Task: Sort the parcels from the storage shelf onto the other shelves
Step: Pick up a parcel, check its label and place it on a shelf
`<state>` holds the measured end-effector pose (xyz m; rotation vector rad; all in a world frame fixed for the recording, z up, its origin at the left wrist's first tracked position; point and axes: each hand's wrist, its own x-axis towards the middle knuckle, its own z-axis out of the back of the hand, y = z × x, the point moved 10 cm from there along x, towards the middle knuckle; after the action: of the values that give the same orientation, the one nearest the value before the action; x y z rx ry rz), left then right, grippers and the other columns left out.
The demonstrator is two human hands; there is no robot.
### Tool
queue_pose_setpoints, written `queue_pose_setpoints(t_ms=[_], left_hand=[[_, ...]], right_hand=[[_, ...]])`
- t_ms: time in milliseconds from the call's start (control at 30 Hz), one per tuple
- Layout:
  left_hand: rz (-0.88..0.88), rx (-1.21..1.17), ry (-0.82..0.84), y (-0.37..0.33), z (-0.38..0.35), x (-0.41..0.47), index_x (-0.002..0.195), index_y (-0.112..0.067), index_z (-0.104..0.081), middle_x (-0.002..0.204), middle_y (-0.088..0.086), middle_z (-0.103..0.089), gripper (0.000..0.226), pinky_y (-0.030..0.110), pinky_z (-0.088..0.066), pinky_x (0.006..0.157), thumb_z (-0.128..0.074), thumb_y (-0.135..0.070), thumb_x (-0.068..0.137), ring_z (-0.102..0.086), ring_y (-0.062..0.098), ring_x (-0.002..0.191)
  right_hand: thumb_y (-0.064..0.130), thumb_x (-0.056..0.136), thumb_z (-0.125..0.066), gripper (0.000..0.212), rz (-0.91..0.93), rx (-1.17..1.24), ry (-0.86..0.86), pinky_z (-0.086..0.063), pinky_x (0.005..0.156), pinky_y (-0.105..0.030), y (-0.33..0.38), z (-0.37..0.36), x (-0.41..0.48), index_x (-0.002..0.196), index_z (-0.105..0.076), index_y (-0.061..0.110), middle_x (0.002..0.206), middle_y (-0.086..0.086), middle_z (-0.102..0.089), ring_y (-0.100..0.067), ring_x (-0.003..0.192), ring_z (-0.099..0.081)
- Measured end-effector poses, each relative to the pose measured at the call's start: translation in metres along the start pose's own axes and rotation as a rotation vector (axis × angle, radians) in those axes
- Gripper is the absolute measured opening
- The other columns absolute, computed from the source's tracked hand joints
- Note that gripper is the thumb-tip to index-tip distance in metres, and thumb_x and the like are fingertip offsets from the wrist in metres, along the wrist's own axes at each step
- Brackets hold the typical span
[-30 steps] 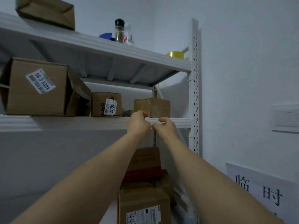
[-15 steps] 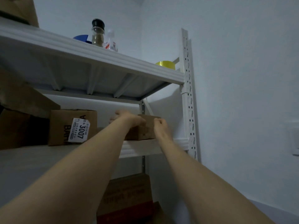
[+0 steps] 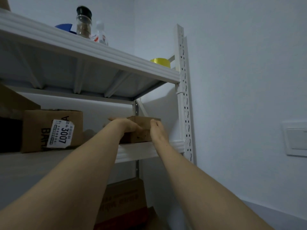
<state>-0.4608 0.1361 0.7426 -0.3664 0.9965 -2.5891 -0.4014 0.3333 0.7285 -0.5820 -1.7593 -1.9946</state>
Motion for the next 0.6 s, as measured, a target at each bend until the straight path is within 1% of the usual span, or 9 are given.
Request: queue_pose_setpoints(t_ms=[67, 167, 233, 267, 333, 367, 467, 533, 600], left_hand=[[0.115, -0.112, -0.037, 0.008, 0.006, -0.01, 0.152, -0.017, -0.005, 0.148, 0.019, -0.033, 0.177, 0.056, -0.036, 0.106, -0.088, -0.061, 0.002, -0.039, 0.04, 0.132], [0.061, -0.216, -0.126, -0.007, 0.018, -0.065, 0.142, -0.023, 0.034, 0.153, 0.021, -0.019, 0.156, 0.054, -0.033, 0.109, -0.09, -0.044, 0.05, -0.03, 0.041, 0.137], [-0.024, -0.252, -0.098, -0.018, 0.018, -0.078, 0.148, -0.02, 0.02, 0.151, 0.02, -0.027, 0.139, 0.049, -0.036, 0.109, -0.086, -0.04, 0.06, -0.036, 0.038, 0.135], [-0.059, -0.329, -0.082, -0.021, 0.016, -0.077, 0.15, -0.014, -0.004, 0.144, 0.02, -0.038, 0.123, 0.048, -0.04, 0.105, -0.082, -0.042, 0.06, -0.044, 0.036, 0.128], [-0.116, -0.487, -0.054, -0.027, 0.016, -0.082, 0.115, -0.003, -0.05, 0.108, 0.017, -0.059, 0.061, 0.038, -0.048, 0.086, -0.065, -0.044, 0.073, -0.058, 0.031, 0.096], [-0.133, -0.496, -0.067, -0.03, 0.017, -0.081, 0.103, -0.004, -0.052, 0.096, 0.015, -0.058, 0.041, 0.034, -0.045, 0.078, -0.054, -0.04, 0.084, -0.056, 0.029, 0.087], [-0.222, -0.616, -0.108, -0.029, 0.032, -0.075, 0.124, -0.005, -0.044, 0.102, 0.015, -0.054, 0.038, 0.034, -0.039, 0.094, -0.036, -0.034, 0.1, -0.051, 0.027, 0.104], [-0.165, -0.71, -0.124, -0.018, 0.034, -0.064, 0.109, -0.006, -0.047, 0.084, 0.012, -0.047, 0.029, 0.034, -0.039, 0.096, -0.032, -0.029, 0.102, -0.05, 0.026, 0.09], [-0.063, -0.77, -0.15, -0.011, 0.027, -0.068, 0.087, -0.005, -0.047, 0.076, 0.012, -0.045, 0.029, 0.034, -0.043, 0.078, -0.033, -0.027, 0.101, -0.046, 0.026, 0.071]], right_hand=[[0.037, 0.104, -0.026, 0.042, 0.026, 0.002, 0.008, -0.035, 0.099, -0.035, 0.005, 0.001, 0.004, 0.136, -0.047, 0.019, 0.135, -0.006, -0.05, -0.025, 0.121, -0.046], [0.04, 0.103, -0.024, 0.043, 0.041, -0.022, 0.019, -0.032, 0.109, -0.04, 0.011, -0.004, 0.011, 0.137, -0.047, 0.025, 0.143, -0.008, -0.042, -0.027, 0.128, -0.041], [0.046, 0.102, -0.023, 0.046, 0.023, -0.071, 0.023, -0.024, 0.115, -0.048, 0.012, -0.008, 0.015, 0.141, -0.042, 0.033, 0.152, -0.009, -0.029, -0.031, 0.137, -0.03], [0.049, 0.101, -0.023, 0.047, 0.009, -0.094, 0.02, -0.019, 0.116, -0.049, 0.012, -0.01, 0.017, 0.143, -0.04, 0.036, 0.156, -0.008, -0.021, -0.032, 0.141, -0.022], [0.054, 0.1, -0.024, 0.05, -0.011, -0.11, 0.011, -0.012, 0.118, -0.05, 0.013, -0.013, 0.021, 0.145, -0.036, 0.038, 0.16, -0.004, -0.006, -0.031, 0.146, -0.008], [0.056, 0.099, -0.024, 0.051, -0.013, -0.117, 0.015, -0.009, 0.117, -0.051, 0.014, -0.015, 0.022, 0.146, -0.035, 0.038, 0.161, -0.003, 0.0, -0.03, 0.147, -0.001], [0.057, 0.099, -0.022, 0.052, 0.032, -0.211, 0.061, -0.006, 0.116, -0.052, 0.017, -0.027, 0.026, 0.146, -0.036, 0.039, 0.161, -0.001, 0.01, -0.029, 0.147, 0.01], [0.055, 0.1, -0.022, 0.05, 0.071, -0.248, 0.062, -0.009, 0.116, -0.053, 0.019, -0.027, 0.027, 0.143, -0.039, 0.037, 0.161, -0.002, 0.007, -0.03, 0.147, 0.006], [0.054, 0.1, -0.025, 0.046, 0.087, -0.204, 0.039, -0.016, 0.115, -0.051, 0.021, -0.02, 0.027, 0.137, -0.042, 0.034, 0.159, -0.004, 0.0, -0.032, 0.145, -0.007]])
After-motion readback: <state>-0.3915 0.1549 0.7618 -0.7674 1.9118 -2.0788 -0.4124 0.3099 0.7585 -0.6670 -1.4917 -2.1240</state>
